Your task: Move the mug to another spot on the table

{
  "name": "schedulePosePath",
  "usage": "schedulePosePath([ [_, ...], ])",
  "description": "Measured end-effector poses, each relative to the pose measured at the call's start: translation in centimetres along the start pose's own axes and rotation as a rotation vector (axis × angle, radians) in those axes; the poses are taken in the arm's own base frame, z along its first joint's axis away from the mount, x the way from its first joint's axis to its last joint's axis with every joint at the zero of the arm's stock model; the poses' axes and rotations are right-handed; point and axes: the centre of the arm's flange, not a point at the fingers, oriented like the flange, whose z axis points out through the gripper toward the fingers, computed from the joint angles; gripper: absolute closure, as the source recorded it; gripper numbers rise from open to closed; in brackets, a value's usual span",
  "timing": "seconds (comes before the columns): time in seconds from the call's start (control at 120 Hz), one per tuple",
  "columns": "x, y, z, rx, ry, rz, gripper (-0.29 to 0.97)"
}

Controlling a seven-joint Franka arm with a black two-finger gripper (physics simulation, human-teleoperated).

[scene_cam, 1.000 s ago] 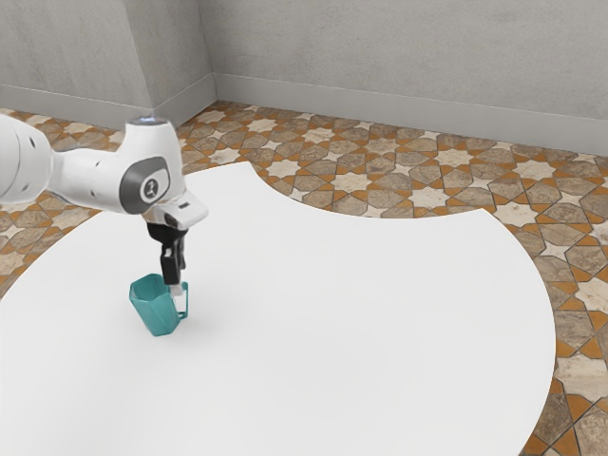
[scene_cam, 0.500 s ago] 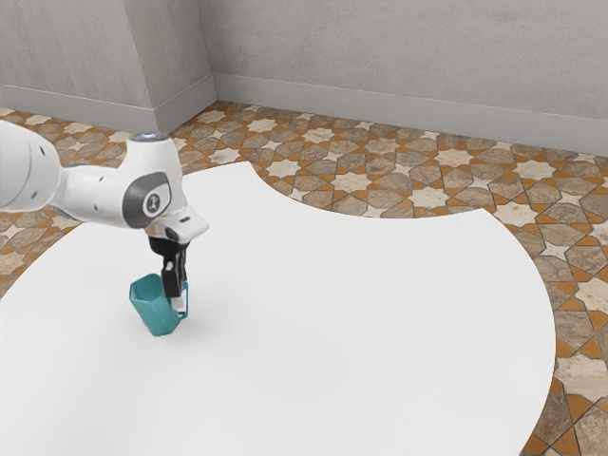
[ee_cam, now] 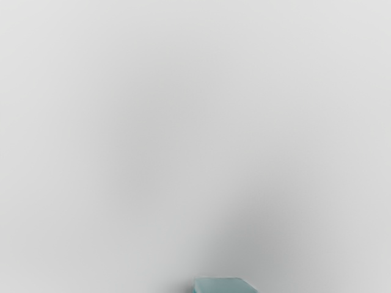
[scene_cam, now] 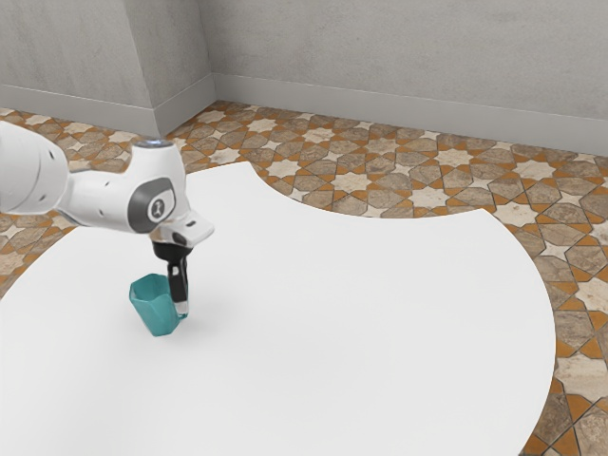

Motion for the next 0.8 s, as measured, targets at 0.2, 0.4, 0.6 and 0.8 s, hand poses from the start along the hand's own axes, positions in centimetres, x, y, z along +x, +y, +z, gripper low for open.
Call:
schedulePosePath([
  [0.2, 0.10, -0.01, 0.41, -0.004, -0.005, -0.024, 0.02],
  [0.4, 0.16, 0.00, 0.73, -0.006, -0.009, -0.039, 0.10],
  [0.6, 0.22, -0.05, 0.45, 0.000, -0.009, -0.049, 0.29],
  [0.8, 0.11, -0.21, 0.38, 0.006, -0.016, -0.058, 0.42],
])
